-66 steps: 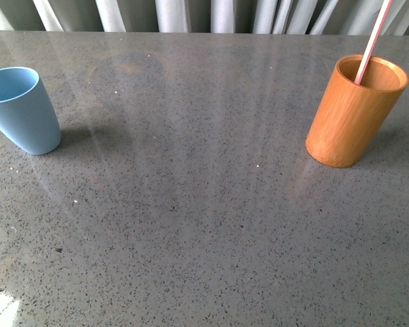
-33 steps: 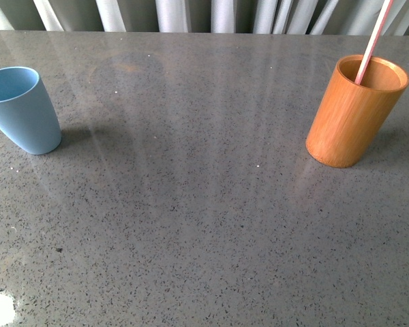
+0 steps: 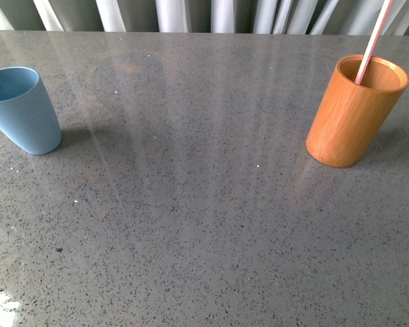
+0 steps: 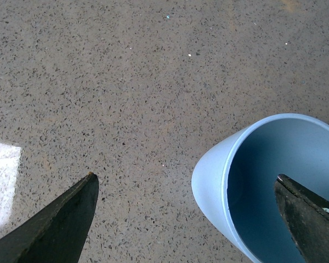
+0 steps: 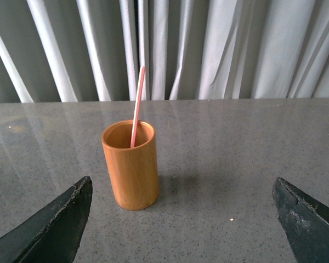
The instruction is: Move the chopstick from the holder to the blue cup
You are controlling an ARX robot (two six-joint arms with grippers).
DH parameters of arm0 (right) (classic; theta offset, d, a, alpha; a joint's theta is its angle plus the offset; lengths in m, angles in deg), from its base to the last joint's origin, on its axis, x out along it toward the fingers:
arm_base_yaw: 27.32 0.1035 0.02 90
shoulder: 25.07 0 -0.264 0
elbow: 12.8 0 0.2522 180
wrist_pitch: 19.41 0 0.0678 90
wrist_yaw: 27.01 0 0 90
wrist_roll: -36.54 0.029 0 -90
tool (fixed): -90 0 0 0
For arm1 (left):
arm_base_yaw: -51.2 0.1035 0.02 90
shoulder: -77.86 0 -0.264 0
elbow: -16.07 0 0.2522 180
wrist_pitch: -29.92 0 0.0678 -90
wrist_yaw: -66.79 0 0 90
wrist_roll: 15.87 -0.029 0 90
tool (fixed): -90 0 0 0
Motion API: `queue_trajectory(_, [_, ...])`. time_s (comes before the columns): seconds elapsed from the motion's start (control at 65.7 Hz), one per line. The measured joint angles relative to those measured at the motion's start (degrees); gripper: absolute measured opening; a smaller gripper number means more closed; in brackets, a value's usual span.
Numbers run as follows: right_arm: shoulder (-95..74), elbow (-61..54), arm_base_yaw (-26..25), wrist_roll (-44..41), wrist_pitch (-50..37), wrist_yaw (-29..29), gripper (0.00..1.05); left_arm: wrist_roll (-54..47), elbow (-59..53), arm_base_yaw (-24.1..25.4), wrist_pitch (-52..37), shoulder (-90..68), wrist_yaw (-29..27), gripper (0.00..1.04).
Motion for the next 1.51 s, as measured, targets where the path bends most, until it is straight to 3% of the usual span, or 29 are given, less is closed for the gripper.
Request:
queue_trajectory(0.761, [0.0, 0.0, 0.0, 0.0, 0.0, 0.0, 0.96, -2.5, 4.7, -2.0, 3.5, -3.8, -1.5, 0.94])
queue_trajectory(1.309, [0.0, 0.0, 0.0, 0.0, 0.0, 0.0, 0.96, -2.7, 7.0, -2.6, 5.9, -5.6, -1.9, 0.12])
queue_trajectory(1.401, [0.0, 0.0, 0.0, 0.0, 0.0, 0.0, 0.96, -2.6, 7.5, -2.8, 6.5, -5.6, -1.9, 0.02])
queue_trajectory(1.507, [0.0, 0.0, 0.0, 0.0, 0.0, 0.0, 0.96, -2.4, 7.8, -3.1, 7.1, -5.6, -1.9, 0.02])
